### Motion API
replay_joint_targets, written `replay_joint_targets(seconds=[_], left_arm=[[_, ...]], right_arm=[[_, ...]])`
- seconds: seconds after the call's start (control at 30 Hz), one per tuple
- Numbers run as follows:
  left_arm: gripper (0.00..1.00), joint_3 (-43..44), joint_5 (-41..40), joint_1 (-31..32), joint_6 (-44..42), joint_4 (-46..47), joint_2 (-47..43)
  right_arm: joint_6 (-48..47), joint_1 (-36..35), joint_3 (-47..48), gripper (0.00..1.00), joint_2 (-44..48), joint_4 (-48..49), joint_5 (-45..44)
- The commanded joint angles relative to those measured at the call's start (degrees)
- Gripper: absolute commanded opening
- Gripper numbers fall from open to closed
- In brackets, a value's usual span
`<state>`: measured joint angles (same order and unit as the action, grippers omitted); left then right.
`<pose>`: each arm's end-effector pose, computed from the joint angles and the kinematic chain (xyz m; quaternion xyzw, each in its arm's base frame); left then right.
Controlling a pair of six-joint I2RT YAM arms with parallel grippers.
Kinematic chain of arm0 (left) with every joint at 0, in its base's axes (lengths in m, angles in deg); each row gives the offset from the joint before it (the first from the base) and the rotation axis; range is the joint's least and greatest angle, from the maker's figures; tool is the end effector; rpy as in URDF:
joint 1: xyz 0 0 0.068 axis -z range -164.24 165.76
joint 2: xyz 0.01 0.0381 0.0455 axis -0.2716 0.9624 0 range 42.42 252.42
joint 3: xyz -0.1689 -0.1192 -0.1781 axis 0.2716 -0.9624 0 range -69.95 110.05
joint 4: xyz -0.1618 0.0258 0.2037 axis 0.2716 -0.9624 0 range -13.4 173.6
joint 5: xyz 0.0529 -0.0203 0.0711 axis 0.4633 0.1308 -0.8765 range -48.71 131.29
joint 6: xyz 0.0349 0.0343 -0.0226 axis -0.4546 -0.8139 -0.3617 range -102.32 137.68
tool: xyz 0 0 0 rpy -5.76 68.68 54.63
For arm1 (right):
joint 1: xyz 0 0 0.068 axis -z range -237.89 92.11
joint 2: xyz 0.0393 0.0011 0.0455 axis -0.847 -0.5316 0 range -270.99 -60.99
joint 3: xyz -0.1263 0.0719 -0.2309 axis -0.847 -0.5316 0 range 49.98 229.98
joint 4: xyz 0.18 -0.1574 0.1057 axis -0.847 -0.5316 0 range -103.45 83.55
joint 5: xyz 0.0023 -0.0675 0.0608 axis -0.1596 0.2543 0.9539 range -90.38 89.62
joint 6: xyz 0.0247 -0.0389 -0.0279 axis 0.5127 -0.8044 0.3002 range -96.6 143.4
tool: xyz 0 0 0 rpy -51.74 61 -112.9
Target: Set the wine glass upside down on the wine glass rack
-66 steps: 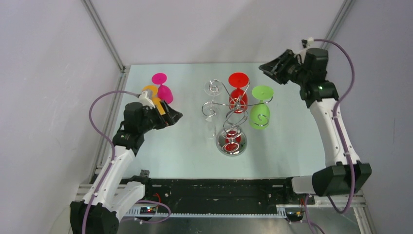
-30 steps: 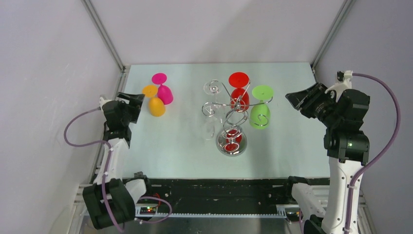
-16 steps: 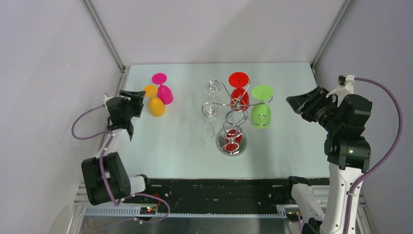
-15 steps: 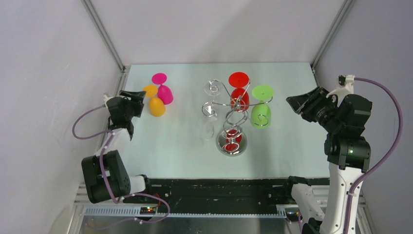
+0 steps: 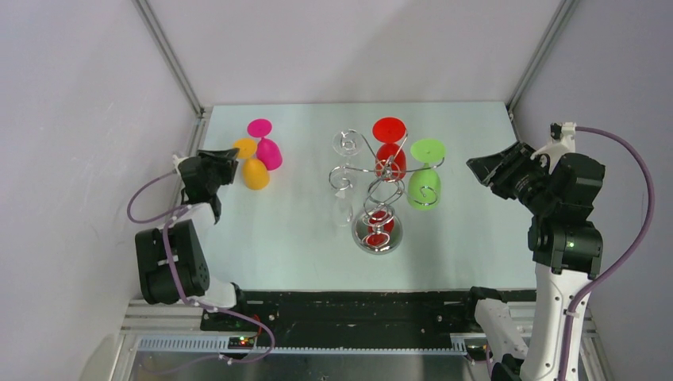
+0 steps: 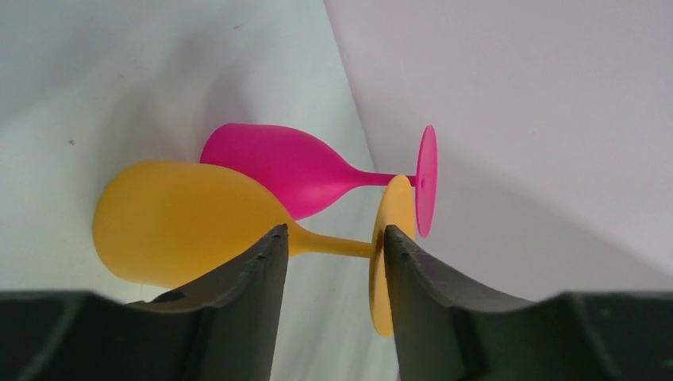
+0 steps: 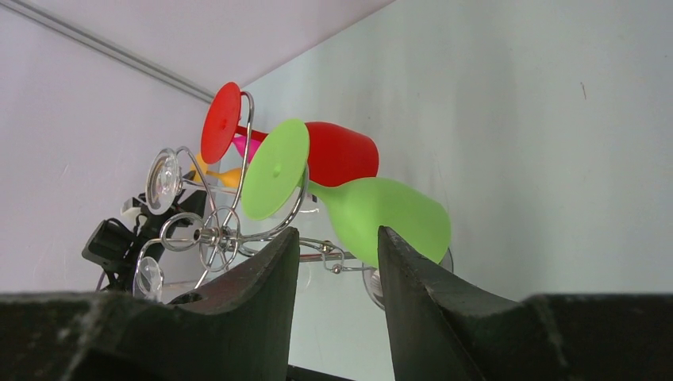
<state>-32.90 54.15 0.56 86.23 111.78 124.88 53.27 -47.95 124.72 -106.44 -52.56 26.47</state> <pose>0.2953 0.0721 0.2107 -0.4845 0.6400 -0.3452 0.4863 0.1212 -0.0049 0.4433 0.1357 0.7814 0.2839 0.5388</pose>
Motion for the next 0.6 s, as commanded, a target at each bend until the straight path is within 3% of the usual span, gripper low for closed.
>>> replay_joint_targets(seconds=[0.0, 0.57], left_arm=[[0.48, -0.58, 1.59, -0.48, 1.69, 6.67, 1.97], [0.14, -1.04, 2.73, -0.41, 3.11, 10.22, 2.28]], right_arm=[[-1.4, 0.43, -0.21, 0.46, -0.11, 0.41, 0.8], [-1.46, 0.77, -1.29, 0.47, -0.69, 0.93, 1.5]])
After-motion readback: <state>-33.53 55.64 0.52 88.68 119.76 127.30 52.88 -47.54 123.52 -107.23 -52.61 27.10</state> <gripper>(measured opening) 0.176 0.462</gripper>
